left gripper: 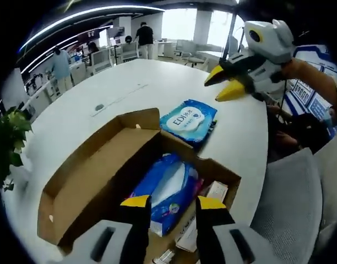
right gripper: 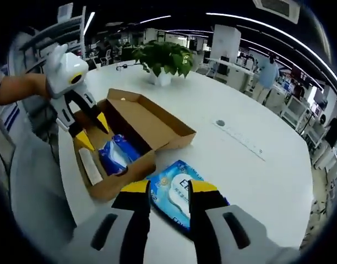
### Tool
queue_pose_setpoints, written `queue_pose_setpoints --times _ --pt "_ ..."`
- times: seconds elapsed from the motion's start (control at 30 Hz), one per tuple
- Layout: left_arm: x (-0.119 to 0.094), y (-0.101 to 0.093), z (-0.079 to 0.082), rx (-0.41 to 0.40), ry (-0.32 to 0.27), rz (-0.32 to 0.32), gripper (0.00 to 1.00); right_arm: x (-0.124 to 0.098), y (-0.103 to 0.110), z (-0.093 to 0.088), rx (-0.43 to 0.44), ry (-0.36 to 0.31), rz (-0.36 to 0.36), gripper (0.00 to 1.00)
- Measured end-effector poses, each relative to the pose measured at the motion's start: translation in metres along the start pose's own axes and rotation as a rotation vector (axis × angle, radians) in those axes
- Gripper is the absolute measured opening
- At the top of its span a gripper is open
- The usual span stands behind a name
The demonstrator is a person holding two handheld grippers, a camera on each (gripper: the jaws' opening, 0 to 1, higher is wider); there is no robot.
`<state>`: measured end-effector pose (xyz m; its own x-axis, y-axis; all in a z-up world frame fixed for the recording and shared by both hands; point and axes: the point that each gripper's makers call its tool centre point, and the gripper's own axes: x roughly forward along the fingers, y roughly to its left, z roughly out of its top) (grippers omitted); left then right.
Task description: Operate the shoe box by opening the lid, removing the specified soft item, and placing it in the target area until the item is outside and the box remains undamaged.
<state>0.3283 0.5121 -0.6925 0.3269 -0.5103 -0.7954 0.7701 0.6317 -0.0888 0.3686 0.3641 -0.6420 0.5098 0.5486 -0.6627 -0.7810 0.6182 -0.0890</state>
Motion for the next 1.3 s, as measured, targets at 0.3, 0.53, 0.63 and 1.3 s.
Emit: queue_pose_setpoints --times 0.3,0.53,0.63,1.3 --pt "-0.003 0.027 -0.021 -0.188 -0.035 0.093 0.29 0.023 0.03 0.012 -0.096 0.022 0.07 0.25" --pt "0.001 0.041 -0.03 -0.292 -0.058 0.14 0.27 0.041 0.047 0.016 -0.148 0.043 0.113 0.24" --pt "0.004 0.043 -0.027 -0.348 -0.09 0.146 0.27 0.05 0.056 0.016 -0.172 0.053 0.131 0.24" --pt "0.038 0.05 -0.026 -0.406 -0.066 0.178 0.27 0.095 0.078 0.018 -0.226 0.098 0.191 0.22"
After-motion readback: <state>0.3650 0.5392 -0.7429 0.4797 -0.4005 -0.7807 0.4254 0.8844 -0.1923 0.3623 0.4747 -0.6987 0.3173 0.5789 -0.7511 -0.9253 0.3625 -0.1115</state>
